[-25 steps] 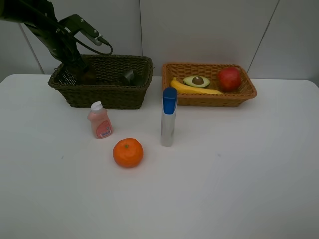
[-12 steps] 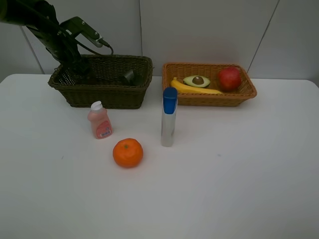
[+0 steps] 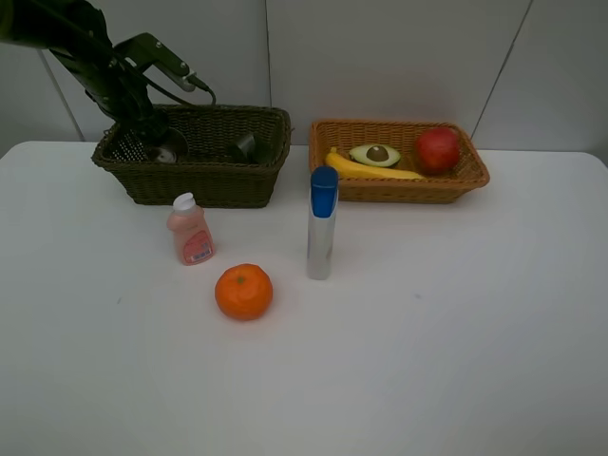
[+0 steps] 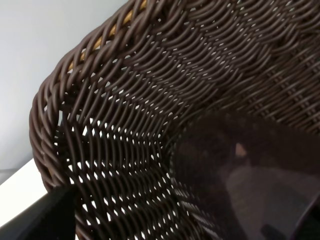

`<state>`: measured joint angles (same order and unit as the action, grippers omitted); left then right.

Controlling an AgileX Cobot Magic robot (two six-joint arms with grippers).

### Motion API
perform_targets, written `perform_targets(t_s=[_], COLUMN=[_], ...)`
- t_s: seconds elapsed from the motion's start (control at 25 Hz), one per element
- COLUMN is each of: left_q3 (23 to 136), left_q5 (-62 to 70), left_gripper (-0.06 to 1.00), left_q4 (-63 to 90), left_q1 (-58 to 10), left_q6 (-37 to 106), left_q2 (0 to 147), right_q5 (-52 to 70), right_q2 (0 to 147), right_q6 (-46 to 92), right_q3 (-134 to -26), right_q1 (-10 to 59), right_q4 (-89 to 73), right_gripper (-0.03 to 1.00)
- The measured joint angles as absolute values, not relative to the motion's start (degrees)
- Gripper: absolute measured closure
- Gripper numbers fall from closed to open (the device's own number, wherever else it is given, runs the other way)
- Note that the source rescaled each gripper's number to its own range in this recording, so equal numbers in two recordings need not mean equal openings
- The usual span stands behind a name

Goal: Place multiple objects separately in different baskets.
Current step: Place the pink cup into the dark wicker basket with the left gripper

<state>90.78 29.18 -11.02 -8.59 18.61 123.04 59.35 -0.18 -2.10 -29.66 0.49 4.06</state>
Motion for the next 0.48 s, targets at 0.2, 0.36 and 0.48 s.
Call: perform_targets(t_s=[0.2,0.36,0.48], left_q3=[90.8,90.8,90.8], left_q5=[29.5,30.8,32.4], left_gripper=[-0.05,-0.05,-0.05], left_q4=[-10.5,-9.2,-8.3], left_q1=[-8.6,-8.6,-8.6], left_q6=[18.6,18.6,18.6], left_q2=[122.6,121.4,120.0], right_q5=[59.4,59.4,59.4], right_q2=[-0.2,-0.2,-0.2], right_q6=[-2.1,-2.1,-2.1], right_q3=[-29.7,-29.7,-29.7], right_q1=[0.5,0.5,0.5], right_q4=[4.1,4.1,4.1], right_gripper=[0.12,0.12,0.12])
